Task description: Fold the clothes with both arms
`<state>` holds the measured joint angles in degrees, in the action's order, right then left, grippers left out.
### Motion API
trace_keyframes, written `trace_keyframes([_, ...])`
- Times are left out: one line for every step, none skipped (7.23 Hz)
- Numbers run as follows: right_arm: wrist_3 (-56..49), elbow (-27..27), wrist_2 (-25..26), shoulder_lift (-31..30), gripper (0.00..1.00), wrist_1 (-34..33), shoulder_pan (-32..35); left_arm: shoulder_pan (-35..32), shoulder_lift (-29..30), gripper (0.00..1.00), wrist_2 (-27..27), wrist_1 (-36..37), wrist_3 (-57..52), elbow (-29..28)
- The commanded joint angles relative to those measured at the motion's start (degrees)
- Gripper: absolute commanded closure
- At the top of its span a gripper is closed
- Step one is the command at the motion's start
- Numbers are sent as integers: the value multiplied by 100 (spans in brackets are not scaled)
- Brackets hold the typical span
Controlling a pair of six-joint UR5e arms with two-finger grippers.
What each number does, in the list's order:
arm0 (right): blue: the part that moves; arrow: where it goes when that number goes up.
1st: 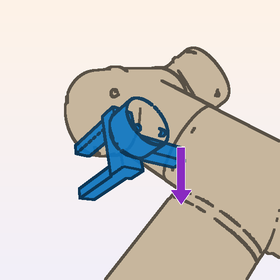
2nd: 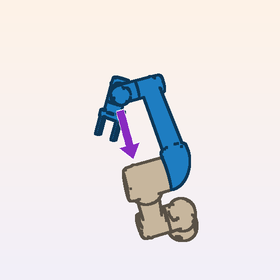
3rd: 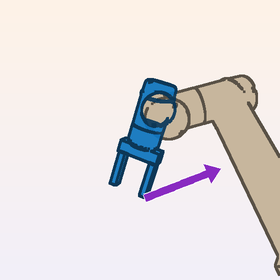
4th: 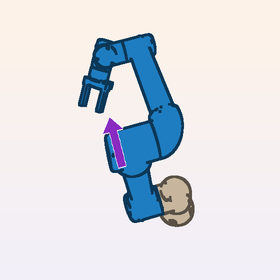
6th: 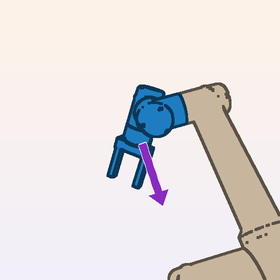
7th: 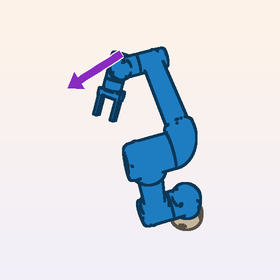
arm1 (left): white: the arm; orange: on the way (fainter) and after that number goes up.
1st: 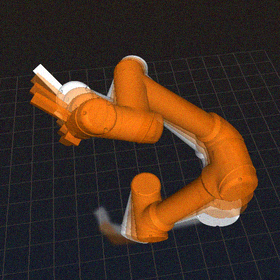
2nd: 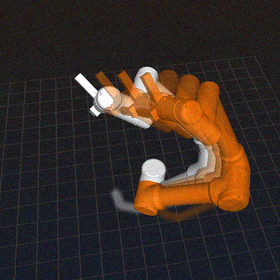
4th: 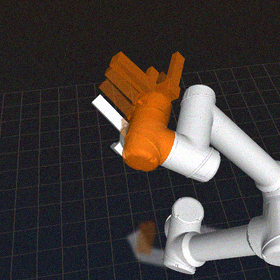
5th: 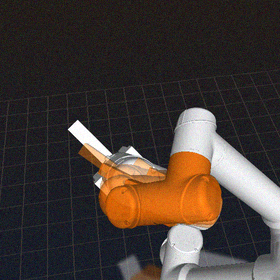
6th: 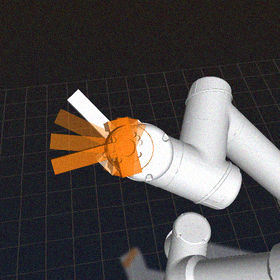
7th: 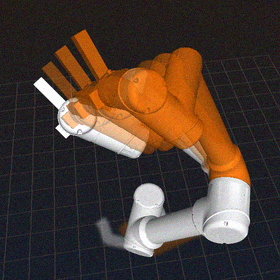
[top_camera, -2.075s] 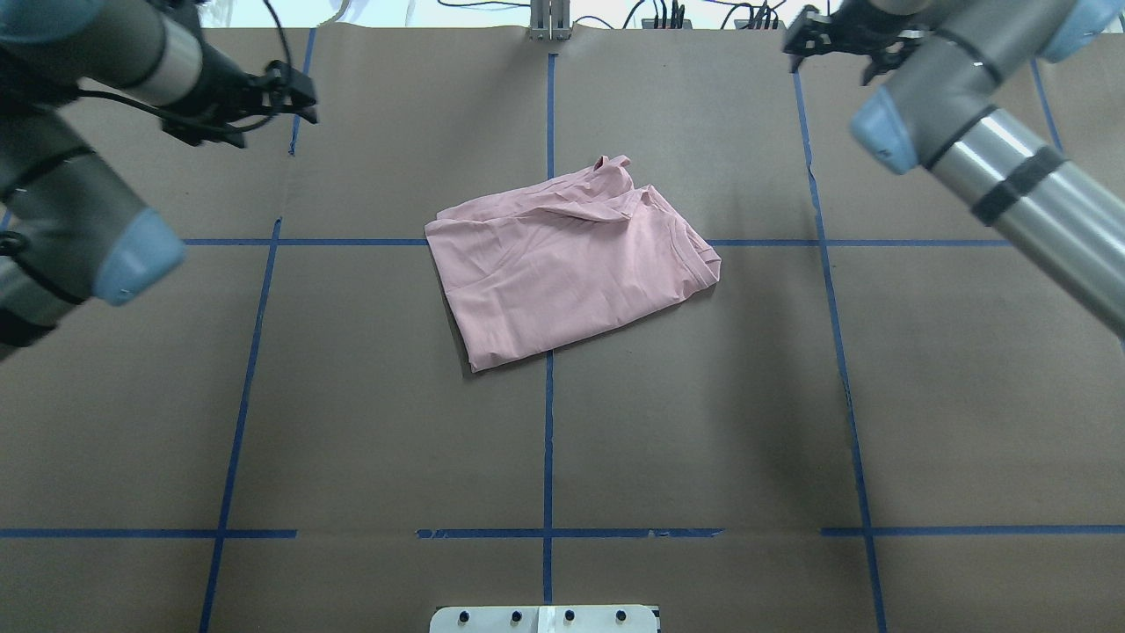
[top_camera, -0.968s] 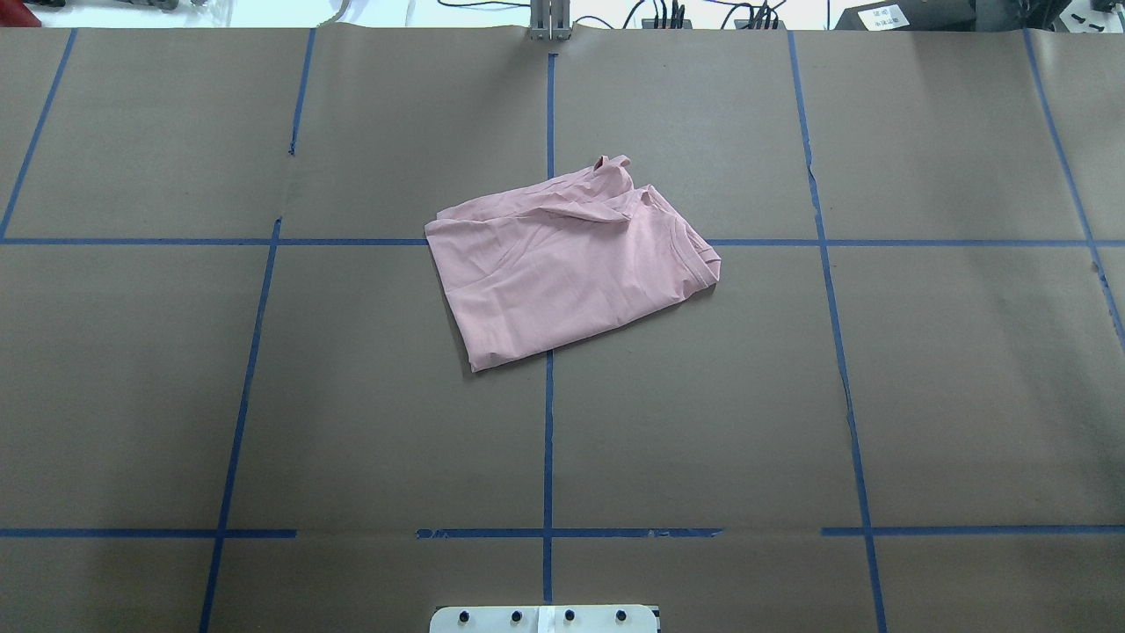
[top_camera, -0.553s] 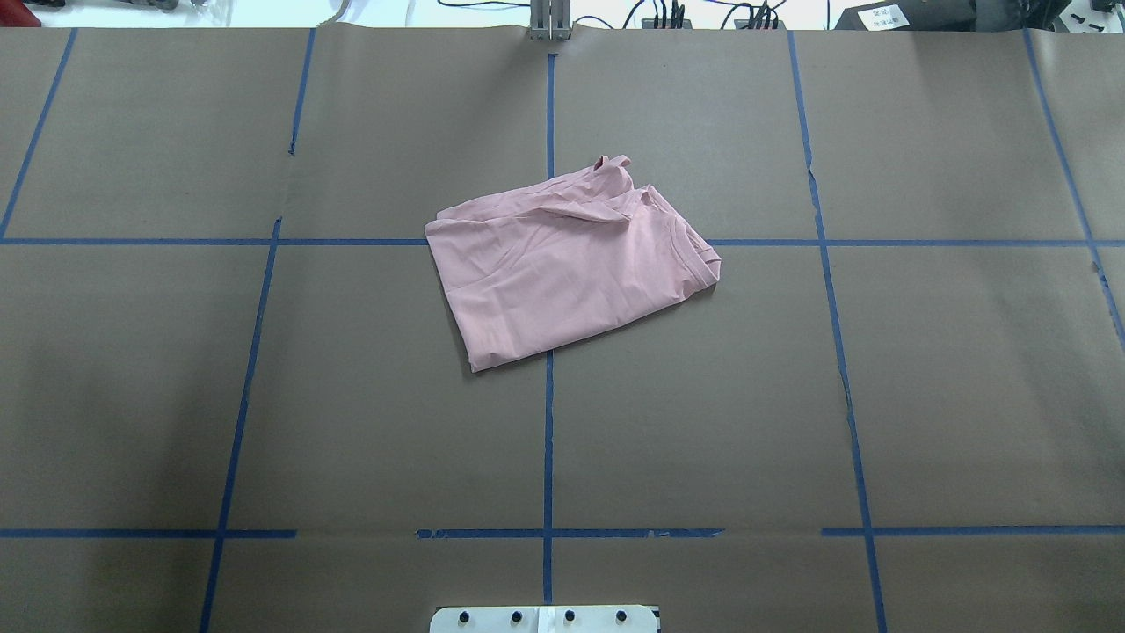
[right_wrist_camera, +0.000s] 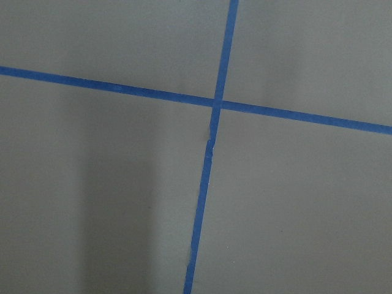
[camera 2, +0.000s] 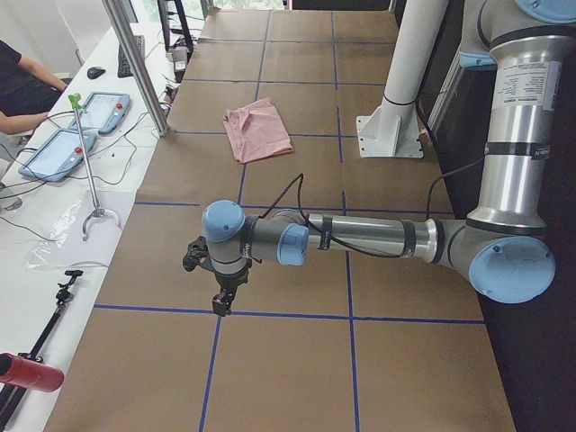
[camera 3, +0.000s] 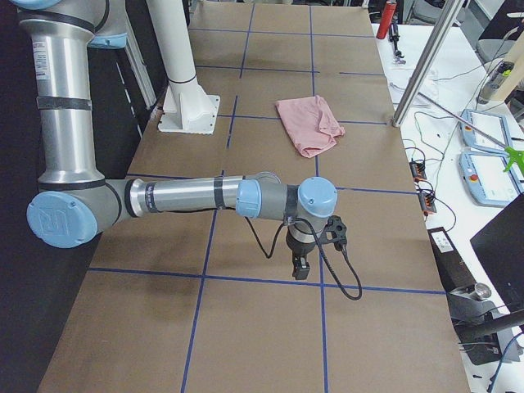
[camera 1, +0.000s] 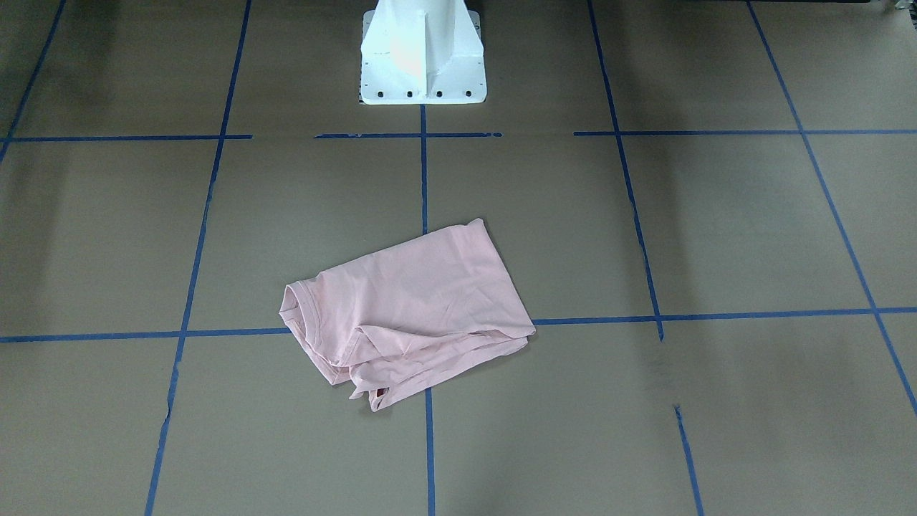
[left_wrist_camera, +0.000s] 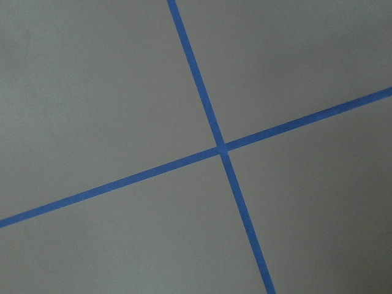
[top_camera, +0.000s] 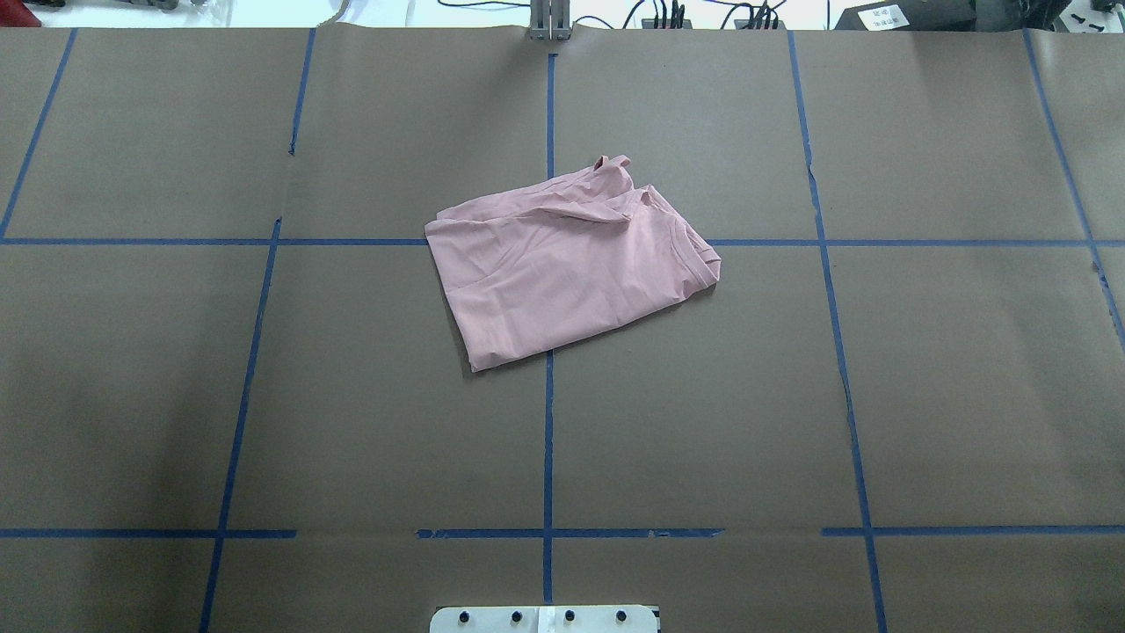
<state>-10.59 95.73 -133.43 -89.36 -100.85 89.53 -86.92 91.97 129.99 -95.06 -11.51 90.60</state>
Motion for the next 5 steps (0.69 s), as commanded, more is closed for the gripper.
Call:
trace_keyframes([135,16,-104,-38,0,143,4,0,-4,0,0,-4,0,10])
trace_keyframes([554,-36,-104,-47,0,475,4,0,-4,0,0,-4,26,1])
trace_keyframes([958,-36,-104,-47,0,678,4,0,-4,0,0,-4,69,-7])
trace_keyframes([979,-36,-104,-47,0,698,4,0,-4,0,9,-4,609,-16])
trace_keyframes([988,-36,-113,-55,0,689,4,0,-30,0,9,-22,858,-8])
